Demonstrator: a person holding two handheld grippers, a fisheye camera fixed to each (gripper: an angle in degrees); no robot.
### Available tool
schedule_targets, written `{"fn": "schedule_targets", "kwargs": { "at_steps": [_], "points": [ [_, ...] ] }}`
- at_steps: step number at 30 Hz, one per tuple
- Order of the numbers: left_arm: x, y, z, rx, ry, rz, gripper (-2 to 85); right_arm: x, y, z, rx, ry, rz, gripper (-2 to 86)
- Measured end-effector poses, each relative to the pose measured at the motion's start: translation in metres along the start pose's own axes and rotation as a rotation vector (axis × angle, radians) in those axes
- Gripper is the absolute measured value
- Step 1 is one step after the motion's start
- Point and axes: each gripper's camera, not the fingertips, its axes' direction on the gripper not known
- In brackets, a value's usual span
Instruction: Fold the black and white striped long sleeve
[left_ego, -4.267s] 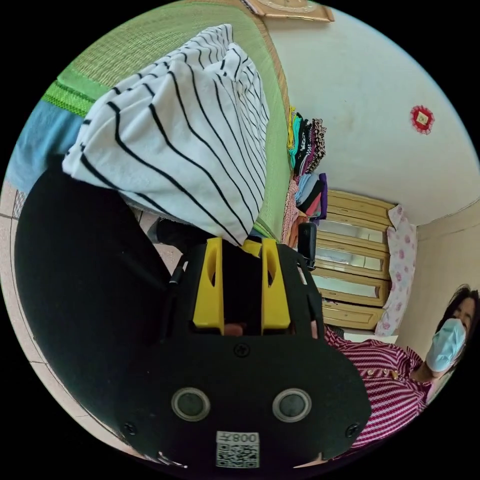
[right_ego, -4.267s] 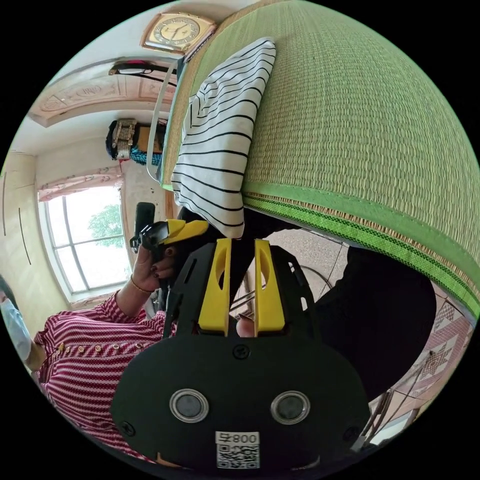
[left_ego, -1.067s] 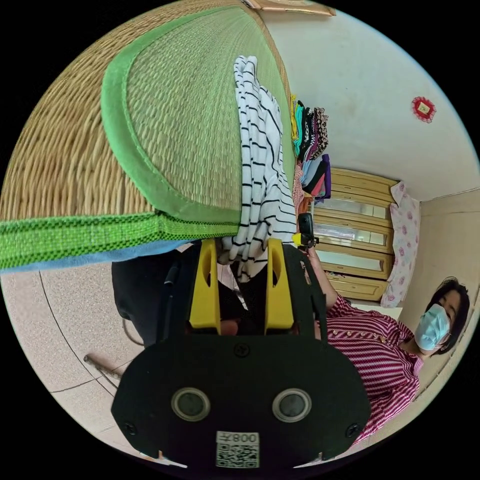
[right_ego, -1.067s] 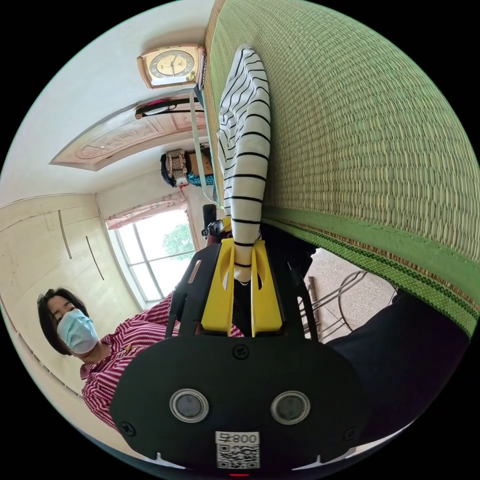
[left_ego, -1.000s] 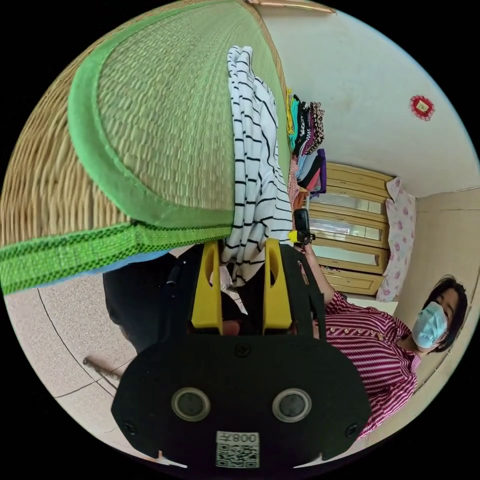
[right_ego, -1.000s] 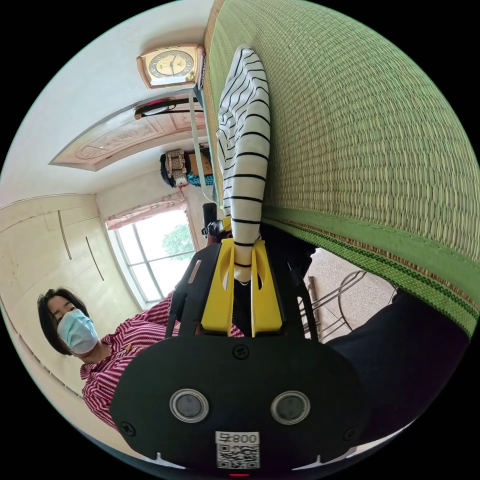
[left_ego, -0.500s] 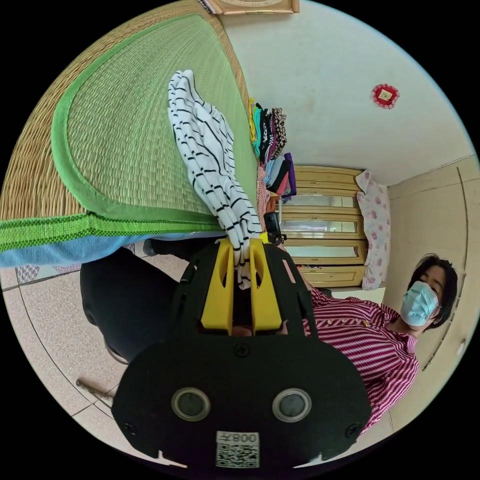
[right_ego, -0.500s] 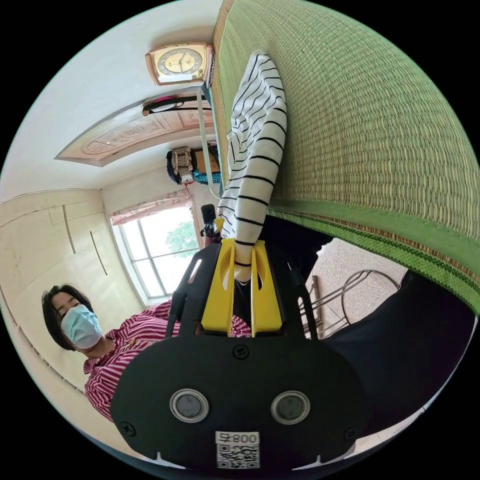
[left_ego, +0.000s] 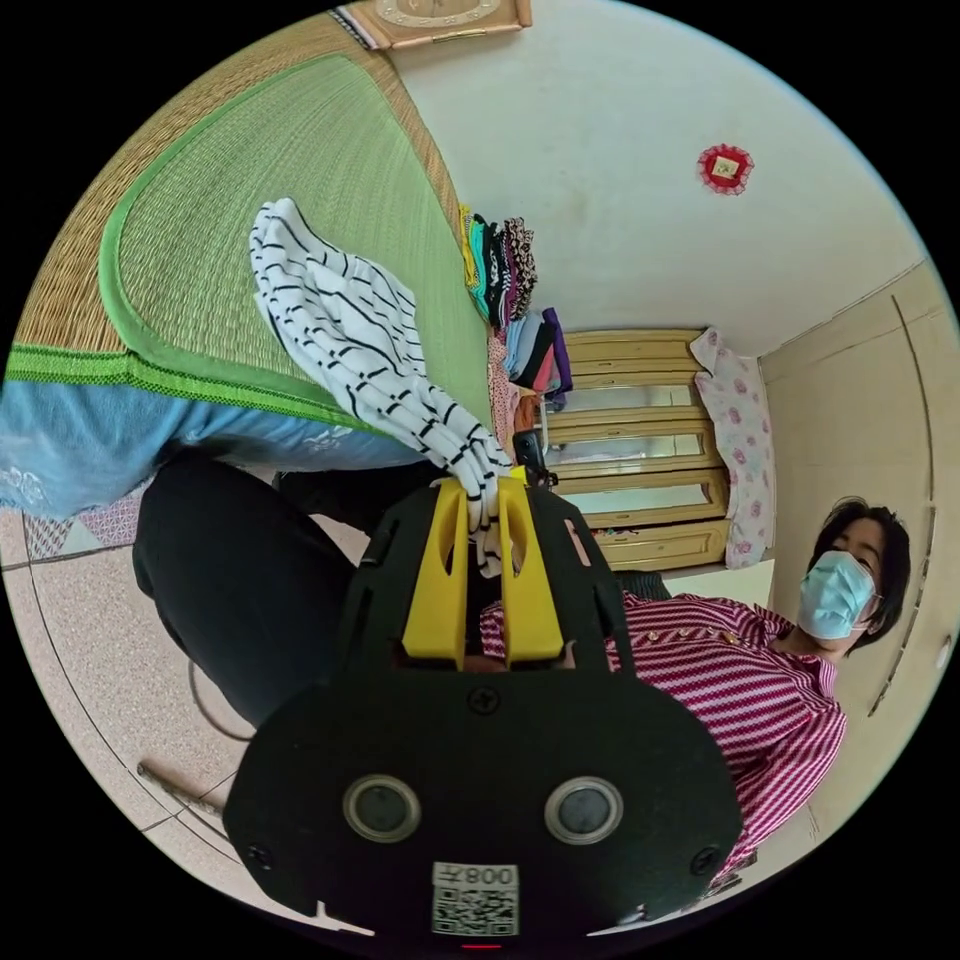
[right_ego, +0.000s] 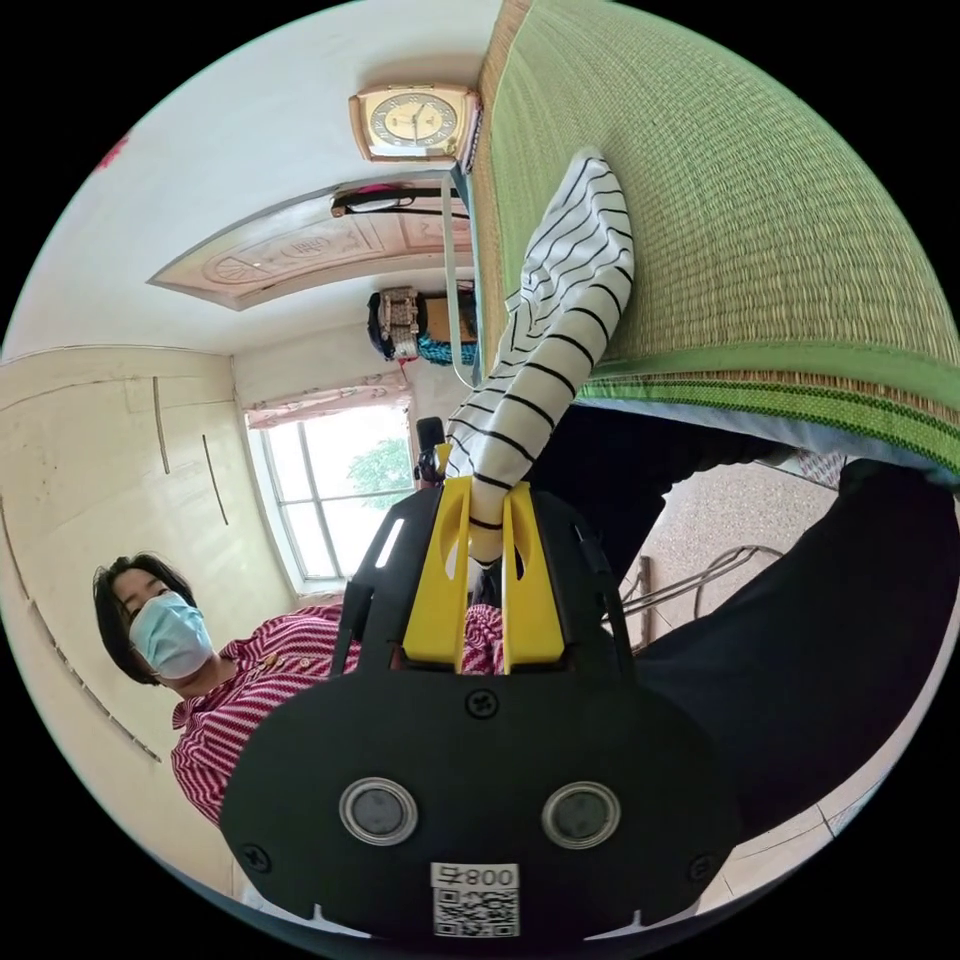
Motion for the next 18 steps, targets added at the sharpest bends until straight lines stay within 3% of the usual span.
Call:
{"fn": "schedule_targets", "kwargs": {
  "at_steps": [18],
  "points": [
    [0.144,0.073,0.009,0.053,0.012,0.272,5.7,-0.127,0.094,0.034,0.097,-0.029,-0.305,3.8]
  ]
}}
